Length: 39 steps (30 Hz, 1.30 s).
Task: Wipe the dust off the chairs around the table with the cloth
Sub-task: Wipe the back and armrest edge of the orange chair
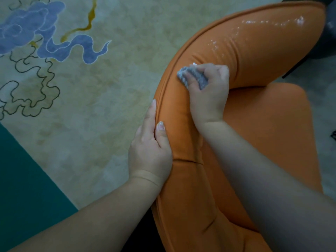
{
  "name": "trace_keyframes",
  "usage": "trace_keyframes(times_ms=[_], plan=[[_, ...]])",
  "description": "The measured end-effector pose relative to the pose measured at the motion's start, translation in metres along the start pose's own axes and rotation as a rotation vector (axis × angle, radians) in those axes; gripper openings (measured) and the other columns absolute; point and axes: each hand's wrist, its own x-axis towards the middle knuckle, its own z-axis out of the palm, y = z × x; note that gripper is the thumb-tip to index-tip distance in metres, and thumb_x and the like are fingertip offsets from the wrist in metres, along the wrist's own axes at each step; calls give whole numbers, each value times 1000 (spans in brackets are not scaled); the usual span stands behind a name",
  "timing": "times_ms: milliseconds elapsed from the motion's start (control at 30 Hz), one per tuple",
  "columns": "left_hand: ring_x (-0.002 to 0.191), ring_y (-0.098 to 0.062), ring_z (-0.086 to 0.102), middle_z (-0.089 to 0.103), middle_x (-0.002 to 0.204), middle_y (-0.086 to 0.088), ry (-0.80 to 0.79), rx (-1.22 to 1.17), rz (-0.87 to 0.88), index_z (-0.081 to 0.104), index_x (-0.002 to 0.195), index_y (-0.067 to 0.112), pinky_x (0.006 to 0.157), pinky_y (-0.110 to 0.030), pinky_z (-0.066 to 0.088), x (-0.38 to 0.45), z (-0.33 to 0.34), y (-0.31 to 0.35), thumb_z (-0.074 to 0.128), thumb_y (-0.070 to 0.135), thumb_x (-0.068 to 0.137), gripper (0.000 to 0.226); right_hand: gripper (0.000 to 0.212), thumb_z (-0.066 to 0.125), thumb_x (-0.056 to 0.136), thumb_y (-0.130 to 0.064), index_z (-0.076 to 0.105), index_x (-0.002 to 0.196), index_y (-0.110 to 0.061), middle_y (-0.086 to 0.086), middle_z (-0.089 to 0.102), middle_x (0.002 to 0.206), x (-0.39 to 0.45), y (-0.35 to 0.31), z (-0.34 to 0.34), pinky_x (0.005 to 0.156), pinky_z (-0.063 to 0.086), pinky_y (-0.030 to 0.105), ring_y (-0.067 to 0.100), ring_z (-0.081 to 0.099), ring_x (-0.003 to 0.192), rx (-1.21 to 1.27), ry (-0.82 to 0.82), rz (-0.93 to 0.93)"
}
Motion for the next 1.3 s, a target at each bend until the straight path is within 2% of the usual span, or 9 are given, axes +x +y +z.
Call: trace_keyframes(times_ms=[267, 400, 567, 700, 800, 1000, 1100, 1167, 1300], plan=[[131, -9, 41, 42, 148, 9, -17, 10, -29, 32, 147, 35, 97, -9, 24, 0, -1, 0, 31, 38, 92, 55, 10, 67, 83, -28, 66, 92, -24, 1, 57, 97, -77, 7, -27, 85, 38, 7, 5, 57, 90, 94, -109, 90], [130, -11, 43, 44, 147, 8, -3, 5, -22, 33, 147, 34, 98, -11, 26, 0, 0, 0, 31, 37, 93, 55, 11, 71, 82, -16, 68, 91, -11, 7, 52, 96, -36, 3, -11, 84, 37, 6, 8, 53, 87, 41, -23, 56], [127, -9, 44, 46, 146, 9, 11, 7, -25, 33, 147, 36, 95, -7, 25, -1, 0, 0, 32, 37, 94, 53, 14, 67, 87, -19, 68, 94, -7, 6, 49, 98, 13, 3, -1, 79, 33, 2, 11, 53, 87, 7, 59, 70], [128, -12, 45, 45, 146, 8, 5, 1, -30, 33, 147, 36, 94, -10, 26, -1, 0, 0, 31, 38, 92, 54, 13, 69, 85, -21, 67, 91, -11, 8, 55, 94, -36, -3, -16, 80, 38, 11, 10, 53, 86, 1, -80, 20], [128, -14, 47, 44, 147, 10, -14, -1, -46, 31, 146, 41, 93, -15, 31, -1, -1, 0, 29, 41, 91, 55, 16, 72, 82, -26, 69, 94, -17, 5, 57, 95, -65, -10, -30, 84, 39, 10, 3, 53, 89, 51, -94, -23], [125, -18, 50, 48, 145, 6, -3, 2, -50, 33, 146, 41, 94, -26, 39, -1, -2, 2, 30, 41, 90, 56, 23, 72, 79, -36, 72, 93, -17, 10, 57, 97, -20, -23, -9, 85, 42, 37, 27, 56, 96, -125, -223, -155], [122, -20, 52, 50, 143, 5, -3, 4, -48, 32, 146, 42, 94, -28, 41, -1, -2, 3, 30, 41, 90, 55, 26, 69, 81, -40, 70, 93, -17, 11, 57, 102, 16, -22, 3, 85, 40, 38, 28, 55, 100, -248, -166, -166], [120, -21, 51, 51, 142, 3, -8, 13, -47, 32, 146, 41, 94, -29, 42, -1, -1, 4, 29, 41, 91, 56, 24, 68, 81, -38, 70, 91, -16, 10, 57, 100, 27, -22, 5, 85, 41, 36, 26, 56, 97, -208, -126, -118], [122, -19, 50, 50, 142, 3, -14, 2, -39, 32, 146, 40, 94, -29, 41, -1, -3, 3, 29, 42, 91, 55, 20, 71, 82, -31, 68, 88, -12, 8, 55, 92, -20, -16, -7, 81, 46, 33, 21, 57, 88, -106, -143, -110]])
